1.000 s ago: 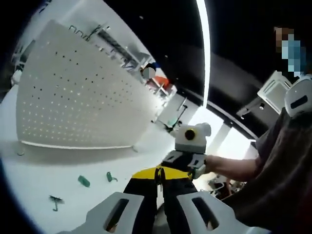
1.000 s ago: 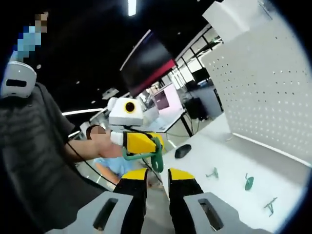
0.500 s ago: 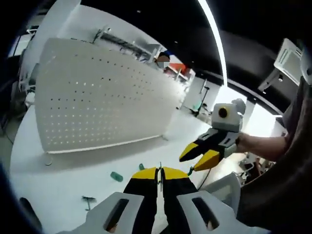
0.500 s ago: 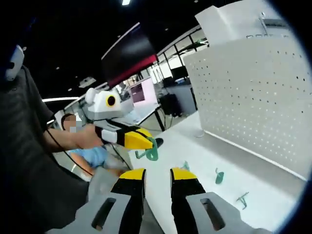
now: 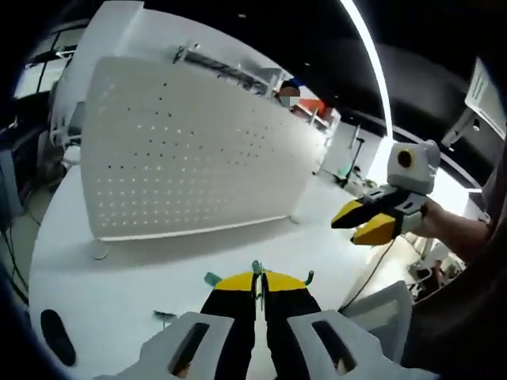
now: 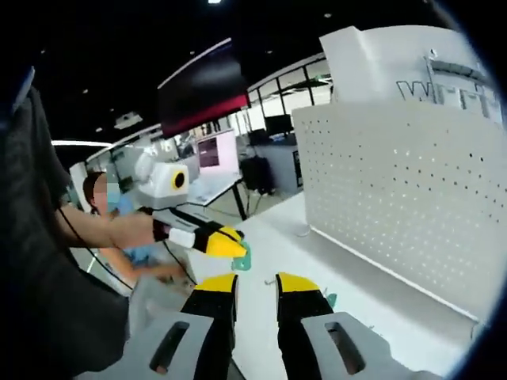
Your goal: Insert the hook assembly into the mounting plate slot until the hook locks in place.
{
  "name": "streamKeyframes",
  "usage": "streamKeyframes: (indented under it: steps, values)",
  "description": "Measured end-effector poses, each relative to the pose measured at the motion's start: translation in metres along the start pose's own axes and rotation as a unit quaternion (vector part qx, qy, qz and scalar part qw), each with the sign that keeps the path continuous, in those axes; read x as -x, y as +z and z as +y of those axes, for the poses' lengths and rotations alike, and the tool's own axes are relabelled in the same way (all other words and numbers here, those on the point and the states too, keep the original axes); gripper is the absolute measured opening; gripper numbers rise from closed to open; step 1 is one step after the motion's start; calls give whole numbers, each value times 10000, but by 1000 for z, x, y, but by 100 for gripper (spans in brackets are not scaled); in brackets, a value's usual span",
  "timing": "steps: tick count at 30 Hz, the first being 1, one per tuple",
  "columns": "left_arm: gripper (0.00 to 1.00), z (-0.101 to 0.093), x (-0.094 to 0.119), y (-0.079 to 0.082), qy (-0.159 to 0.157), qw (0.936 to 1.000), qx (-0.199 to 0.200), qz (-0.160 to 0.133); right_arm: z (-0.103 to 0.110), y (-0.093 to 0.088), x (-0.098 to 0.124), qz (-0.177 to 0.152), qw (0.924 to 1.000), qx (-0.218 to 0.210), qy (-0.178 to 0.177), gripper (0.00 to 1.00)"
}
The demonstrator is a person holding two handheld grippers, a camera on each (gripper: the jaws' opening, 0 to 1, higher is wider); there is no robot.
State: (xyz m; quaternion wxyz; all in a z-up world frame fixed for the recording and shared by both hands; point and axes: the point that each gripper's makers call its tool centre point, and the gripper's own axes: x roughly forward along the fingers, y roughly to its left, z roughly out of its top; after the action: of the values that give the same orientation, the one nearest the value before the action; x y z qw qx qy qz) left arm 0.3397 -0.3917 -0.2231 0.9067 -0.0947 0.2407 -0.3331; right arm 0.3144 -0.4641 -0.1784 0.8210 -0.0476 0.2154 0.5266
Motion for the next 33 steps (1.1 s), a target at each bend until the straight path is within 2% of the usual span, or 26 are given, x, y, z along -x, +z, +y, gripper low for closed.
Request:
streamKeyframes:
  steps: [4,7,9,14,21,22,24,25,29,32,33]
  values:
    - [2,6,3,4,214,9997,-115,5,5,10,2,1,9998,203,-27,17]
    - [2,9,3,5,278,9996,-58,31,10,19,5,30,9990,444,3,17]
    - [2,6,4,12,299,9995,-42,-78,12,25,6,57,9982,589,-61,16]
    - [2,0,1,24,325,9992,-173,-139,21,41,7,-70,9972,745,-62,16]
    - [2,-9,-1,39,278,9992,-179,-243,25,41,5,-61,9959,881,-194,15]
    - [2,-15,-2,39,138,9996,-108,-210,24,41,4,-101,9949,975,-255,13]
    - [2,-22,-1,45,-1,9992,114,-380,24,42,2,-117,9928,1135,-361,10]
    - [2,-22,0,45,1,9991,170,-390,23,43,1,-126,9906,1289,-450,10]
    - [2,-25,-1,45,-4,9990,214,-382,24,39,-9,-119,9926,1120,-446,11]
    - [2,-33,-2,44,-190,9990,161,-382,20,37,-13,-98,9889,1346,-622,11]
    - [2,-34,-1,45,-161,9989,182,-395,20,36,-14,-99,9887,1353,-635,11]
